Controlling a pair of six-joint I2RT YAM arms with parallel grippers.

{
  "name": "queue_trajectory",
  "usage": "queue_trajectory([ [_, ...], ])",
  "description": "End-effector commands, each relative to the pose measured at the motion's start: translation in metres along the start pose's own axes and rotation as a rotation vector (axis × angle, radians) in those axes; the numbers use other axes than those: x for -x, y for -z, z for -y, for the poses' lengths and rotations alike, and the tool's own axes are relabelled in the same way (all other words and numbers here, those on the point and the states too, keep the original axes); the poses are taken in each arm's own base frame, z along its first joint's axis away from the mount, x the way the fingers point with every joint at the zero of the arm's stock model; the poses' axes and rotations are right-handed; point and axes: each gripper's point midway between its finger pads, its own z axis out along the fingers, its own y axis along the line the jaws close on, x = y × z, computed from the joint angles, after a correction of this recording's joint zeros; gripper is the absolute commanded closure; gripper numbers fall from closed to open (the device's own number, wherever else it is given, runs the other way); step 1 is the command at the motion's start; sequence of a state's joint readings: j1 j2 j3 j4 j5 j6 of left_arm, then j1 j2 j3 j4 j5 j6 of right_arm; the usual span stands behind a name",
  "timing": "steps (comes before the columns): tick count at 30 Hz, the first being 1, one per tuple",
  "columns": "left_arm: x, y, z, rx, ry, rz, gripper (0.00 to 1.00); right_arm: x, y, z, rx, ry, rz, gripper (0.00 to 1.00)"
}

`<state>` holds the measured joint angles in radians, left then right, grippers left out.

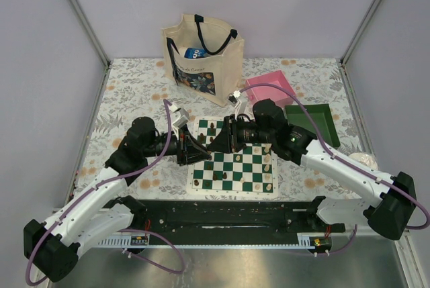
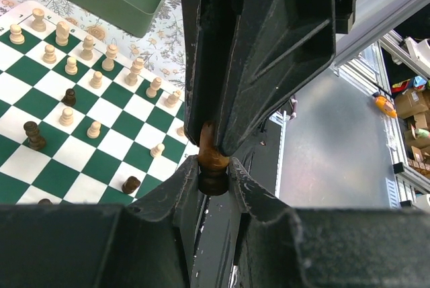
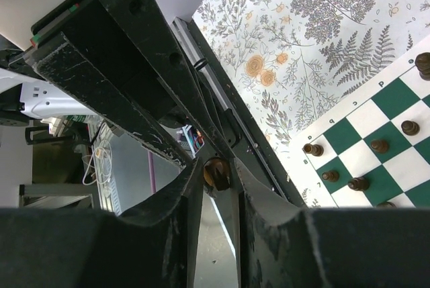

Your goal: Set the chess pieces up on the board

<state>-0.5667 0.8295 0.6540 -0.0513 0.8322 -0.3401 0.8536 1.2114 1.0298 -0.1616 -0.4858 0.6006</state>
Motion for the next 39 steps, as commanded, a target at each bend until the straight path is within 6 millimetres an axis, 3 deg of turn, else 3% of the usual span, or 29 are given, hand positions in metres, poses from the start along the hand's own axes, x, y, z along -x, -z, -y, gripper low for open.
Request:
queue_trajectory([
  [1, 0.019, 0.0, 0.009, -0.032, -0.068, 0.044, 1.0, 0.018, 0.002, -0.023, 0.085, 0.041, 0.044, 0.7],
  [5, 0.02, 0.0, 0.008, -0.02, -0.068, 0.048, 1.0, 0.016, 0.004, -0.024, 0.092, 0.042, 0.04, 0.81],
  [6, 0.02, 0.0, 0.006, -0.013, -0.067, 0.05, 1.0, 0.016, 0.004, -0.025, 0.093, 0.046, 0.04, 0.88],
  [9, 0.023, 0.0, -0.001, 0.033, -0.055, 0.063, 0.74, 0.017, 0.005, -0.026, 0.095, 0.051, 0.045, 0.92],
  [11, 0.024, 0.0, -0.006, 0.061, -0.048, 0.069, 0.39, 0.018, 0.005, -0.023, 0.079, 0.048, 0.052, 0.93],
  [12, 0.024, 0.001, -0.008, 0.075, -0.043, 0.072, 0.29, 0.019, 0.005, -0.02, 0.063, 0.048, 0.061, 0.93],
  [18, 0.033, 0.012, -0.024, 0.22, -0.046, 0.136, 0.01, 0.024, -0.001, 0.005, -0.069, 0.044, 0.084, 0.94],
  [22, 0.047, 0.045, -0.05, 0.498, -0.013, 0.221, 0.01, 0.027, -0.008, 0.029, -0.181, 0.047, 0.115, 0.95],
  [26, 0.059, 0.117, -0.086, 0.939, 0.041, 0.346, 0.01, 0.02, -0.025, 0.049, -0.297, 0.097, 0.107, 0.95],
  [28, 0.064, 0.156, -0.091, 1.115, 0.04, 0.403, 0.01, 0.016, -0.036, 0.056, -0.365, 0.149, 0.118, 0.95],
  [31, 0.063, 0.193, -0.091, 1.276, 0.039, 0.437, 0.01, 0.01, -0.053, 0.064, -0.441, 0.221, 0.142, 0.96],
  [36, 0.047, 0.233, -0.101, 1.493, 0.043, 0.452, 0.01, -0.01, -0.085, 0.08, -0.488, 0.251, 0.108, 0.97],
  [39, 0.039, 0.24, -0.106, 1.556, 0.056, 0.432, 0.01, -0.028, -0.105, 0.09, -0.532, 0.293, 0.067, 0.99],
])
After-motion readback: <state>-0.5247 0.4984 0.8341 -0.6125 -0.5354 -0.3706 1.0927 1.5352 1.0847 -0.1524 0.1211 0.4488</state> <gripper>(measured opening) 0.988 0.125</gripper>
